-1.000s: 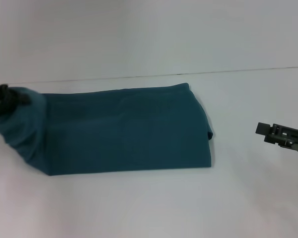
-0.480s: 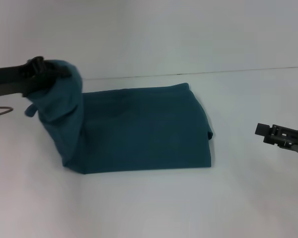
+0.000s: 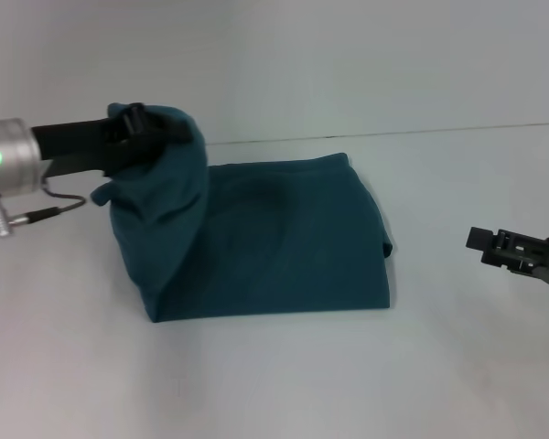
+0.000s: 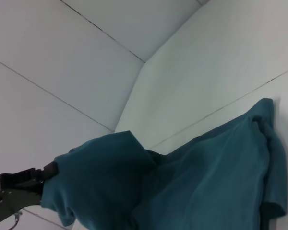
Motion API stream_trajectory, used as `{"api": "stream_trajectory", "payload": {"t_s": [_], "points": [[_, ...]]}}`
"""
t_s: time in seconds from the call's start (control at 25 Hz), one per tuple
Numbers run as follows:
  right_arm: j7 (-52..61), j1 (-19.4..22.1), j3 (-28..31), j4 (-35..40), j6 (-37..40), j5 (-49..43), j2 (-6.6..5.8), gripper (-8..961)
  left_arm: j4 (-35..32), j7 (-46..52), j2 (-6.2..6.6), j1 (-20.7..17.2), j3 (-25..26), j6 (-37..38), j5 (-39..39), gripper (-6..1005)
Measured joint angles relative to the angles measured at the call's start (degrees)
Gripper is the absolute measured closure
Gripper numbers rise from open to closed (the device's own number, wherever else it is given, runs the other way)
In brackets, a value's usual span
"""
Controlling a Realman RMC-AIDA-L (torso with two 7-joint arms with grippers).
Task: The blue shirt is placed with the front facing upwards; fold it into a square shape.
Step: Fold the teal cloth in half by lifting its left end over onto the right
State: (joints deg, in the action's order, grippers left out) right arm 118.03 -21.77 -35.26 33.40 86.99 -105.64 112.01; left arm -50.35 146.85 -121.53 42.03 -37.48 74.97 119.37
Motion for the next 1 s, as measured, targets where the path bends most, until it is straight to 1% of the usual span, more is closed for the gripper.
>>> {"api": "stream_trajectory", "payload": {"t_s": [0.08, 0.16, 0.2, 0.24, 0.36, 0.56, 0.68, 0.84, 0.92, 0.96, 1.0], "points": [[0.00, -0.06, -0.09, -0.19, -0.09, 0.00, -0.06, 81, 0.04, -0.77, -1.21, 0.43, -0.11, -1.18, -0.50, 901], [0.00, -0.07, -0.10, -0.20, -0.10, 0.00, -0.06, 81, 0.42, -1.32, -2.02, 0.95, -0.47, -2.24, -0.81, 901], [0.00, -0.08, -0.06, -0.19, -0.11, 0.00, -0.06, 81, 0.42, -1.32, -2.02, 0.95, -0.47, -2.24, -0.81, 901], [0.00, -0.08, -0.02, -0.19, -0.11, 0.00, -0.06, 82, 2.66, -1.70, -2.21, 1.89, -2.66, -4.21, -1.46, 901], [0.00, -0.10, 0.04, -0.20, -0.17, 0.00, -0.05, 82, 5.23, -2.26, -2.18, 2.69, -4.64, -6.31, -2.02, 902], [0.00, -0.10, -0.11, -0.20, -0.22, 0.00, -0.03, 83, 9.92, -4.99, -2.27, 4.53, -5.52, -8.13, -3.77, 902], [0.00, -0.05, -0.02, -0.42, -0.22, 0.00, -0.03, 84, 10.59, -5.71, -2.38, 4.74, -6.80, -8.12, -5.15, 902], [0.00, -0.11, 0.02, -0.68, -0.24, 0.00, -0.03, 85, 11.26, -5.87, -2.48, 4.95, -9.70, -8.69, -6.71, 902], [0.00, -0.11, 0.00, -0.70, -0.30, 0.00, -0.04, 85, 11.71, -5.94, -2.53, 5.15, -10.90, -10.15, -7.11, 902], [0.00, -0.12, -0.04, -0.70, -0.32, 0.00, -0.03, 85, 12.51, -5.99, -2.57, 5.41, -12.55, -12.56, -7.58, 902], [0.00, -0.11, -0.05, -0.70, -0.34, 0.00, -0.03, 86, 12.51, -5.99, -2.57, 5.41, -12.55, -12.56, -7.58, 902]]}}
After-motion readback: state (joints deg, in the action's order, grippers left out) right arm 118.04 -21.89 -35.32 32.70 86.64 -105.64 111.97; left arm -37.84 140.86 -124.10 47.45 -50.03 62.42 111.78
